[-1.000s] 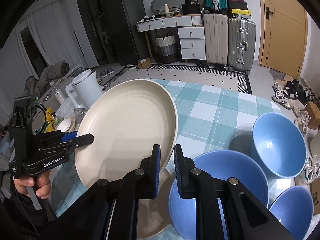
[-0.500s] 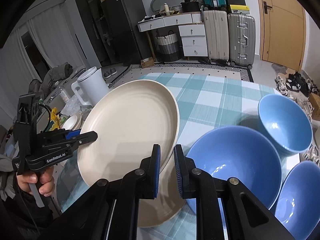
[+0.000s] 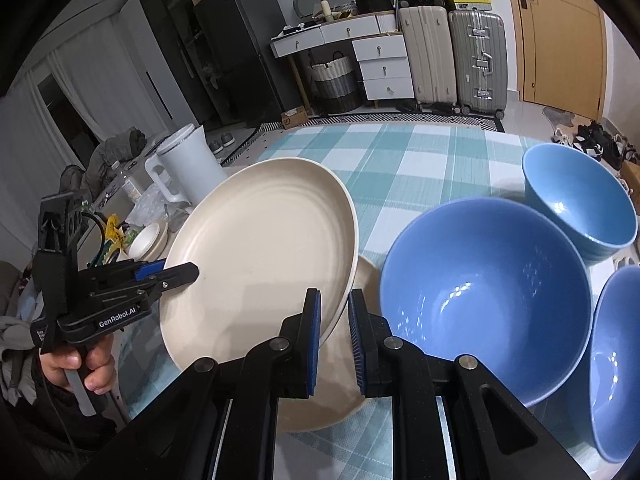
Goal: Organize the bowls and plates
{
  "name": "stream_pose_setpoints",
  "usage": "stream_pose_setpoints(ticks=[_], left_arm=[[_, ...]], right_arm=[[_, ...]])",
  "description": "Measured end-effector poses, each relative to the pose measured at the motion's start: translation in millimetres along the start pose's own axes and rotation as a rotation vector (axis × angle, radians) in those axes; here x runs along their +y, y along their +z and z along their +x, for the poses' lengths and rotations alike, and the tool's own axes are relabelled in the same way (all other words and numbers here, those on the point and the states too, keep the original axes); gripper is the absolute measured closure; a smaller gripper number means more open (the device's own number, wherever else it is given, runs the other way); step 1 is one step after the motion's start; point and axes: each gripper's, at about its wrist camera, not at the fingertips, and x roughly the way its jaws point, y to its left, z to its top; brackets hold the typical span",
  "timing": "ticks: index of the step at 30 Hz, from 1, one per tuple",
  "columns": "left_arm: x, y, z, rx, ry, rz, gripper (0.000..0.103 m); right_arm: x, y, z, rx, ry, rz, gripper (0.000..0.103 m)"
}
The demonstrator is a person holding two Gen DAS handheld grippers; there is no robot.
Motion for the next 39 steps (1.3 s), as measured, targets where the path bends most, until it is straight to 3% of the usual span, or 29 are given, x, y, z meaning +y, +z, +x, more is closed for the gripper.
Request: stream_pose_setpoints(ticks=[18,39], left_arm=[[-6.6,-29.2,26.8,0.036,0.028,0.033,0.084],[-25.6,-29.8,54.6,0.054,0.073,0.105,0.081]], right_arm=[[-10.6,-35.0,23.6,0.056,-0.012,0.057,0.087],[-18.4,-46.9,30.0,0.071,-0.045,0.101,0.087]])
